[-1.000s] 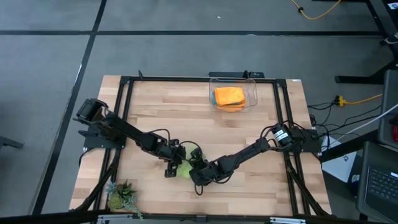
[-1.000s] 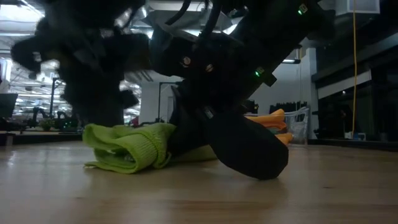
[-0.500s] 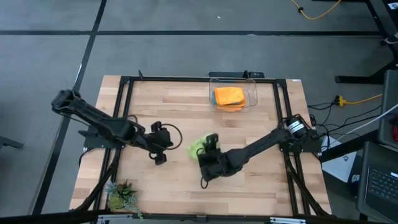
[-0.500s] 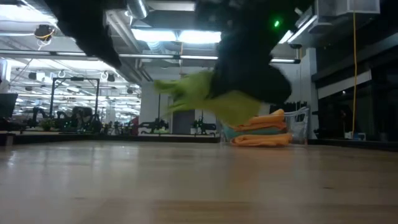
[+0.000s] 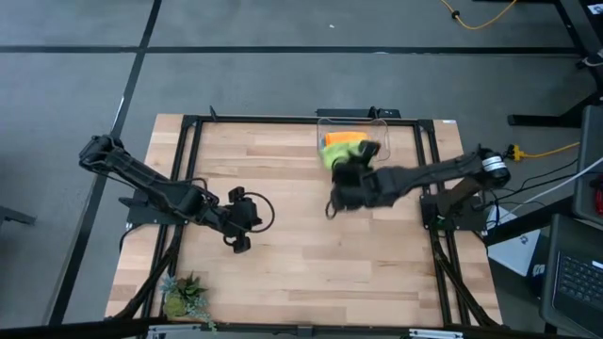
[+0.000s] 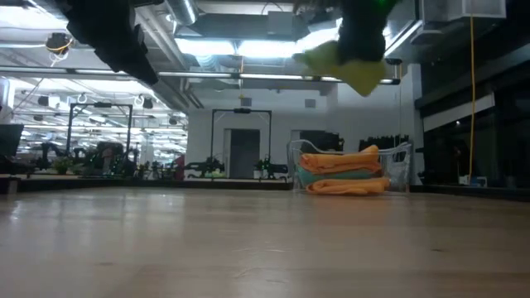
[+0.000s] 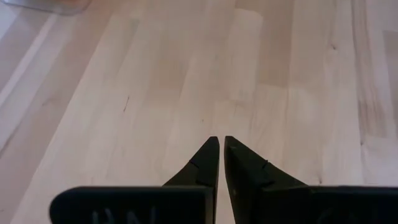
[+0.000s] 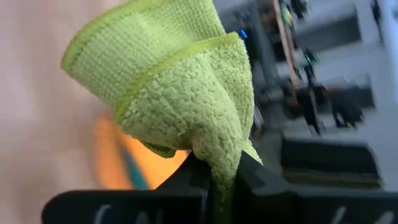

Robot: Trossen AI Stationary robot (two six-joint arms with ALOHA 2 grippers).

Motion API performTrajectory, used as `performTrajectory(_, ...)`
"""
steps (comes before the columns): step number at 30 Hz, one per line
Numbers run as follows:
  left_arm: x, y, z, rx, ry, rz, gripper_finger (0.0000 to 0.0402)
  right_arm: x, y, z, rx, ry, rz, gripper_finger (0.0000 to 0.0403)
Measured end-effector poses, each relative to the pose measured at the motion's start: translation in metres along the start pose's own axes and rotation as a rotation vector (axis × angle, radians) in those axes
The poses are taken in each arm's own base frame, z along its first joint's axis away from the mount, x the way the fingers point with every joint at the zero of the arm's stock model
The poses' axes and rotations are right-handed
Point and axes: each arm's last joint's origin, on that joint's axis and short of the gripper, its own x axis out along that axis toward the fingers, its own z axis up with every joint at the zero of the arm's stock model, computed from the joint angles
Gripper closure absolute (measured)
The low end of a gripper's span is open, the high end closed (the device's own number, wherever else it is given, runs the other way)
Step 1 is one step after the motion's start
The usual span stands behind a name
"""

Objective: Fold microfiber towels
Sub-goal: Stack the folded green microfiber towel on top of the orange microfiber towel in the transparent bin

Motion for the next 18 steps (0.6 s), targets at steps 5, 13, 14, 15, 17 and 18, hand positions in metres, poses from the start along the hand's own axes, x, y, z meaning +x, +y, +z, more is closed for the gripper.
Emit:
performTrajectory(5, 0.001, 0.0, 0.0, 0.023, -0.003, 0.013, 0.0383, 0.047, -0.008, -0.028, 0.009, 0.132, -0.085, 0.0384)
performTrajectory(13, 0.001, 0.001, 0.0, 0.041, -0.011, 0.027, 0.0383, 0.126, 0.003, -0.053, 0.025, 0.151, -0.038, 0.0384)
performTrajectory(14, 0.001, 0.001, 0.0, 0.048, -0.01, 0.027, 0.0383, 0.132, 0.001, -0.053, 0.029, 0.143, -0.046, 0.0384)
performTrajectory(15, 0.001, 0.001, 0.0, 0.053, -0.011, 0.027, 0.0383, 0.137, -0.001, -0.055, 0.022, 0.147, -0.048, 0.0384)
performTrajectory(17, 0.001, 0.001, 0.0, 0.053, -0.01, 0.026, 0.0383, 0.145, -0.003, -0.06, 0.011, 0.15, 0.004, 0.0384)
performTrajectory(18, 0.001, 0.001, 0.0, 0.053, -0.011, 0.027, 0.0383, 0.148, -0.004, -0.062, 0.023, 0.142, 0.038, 0.0384)
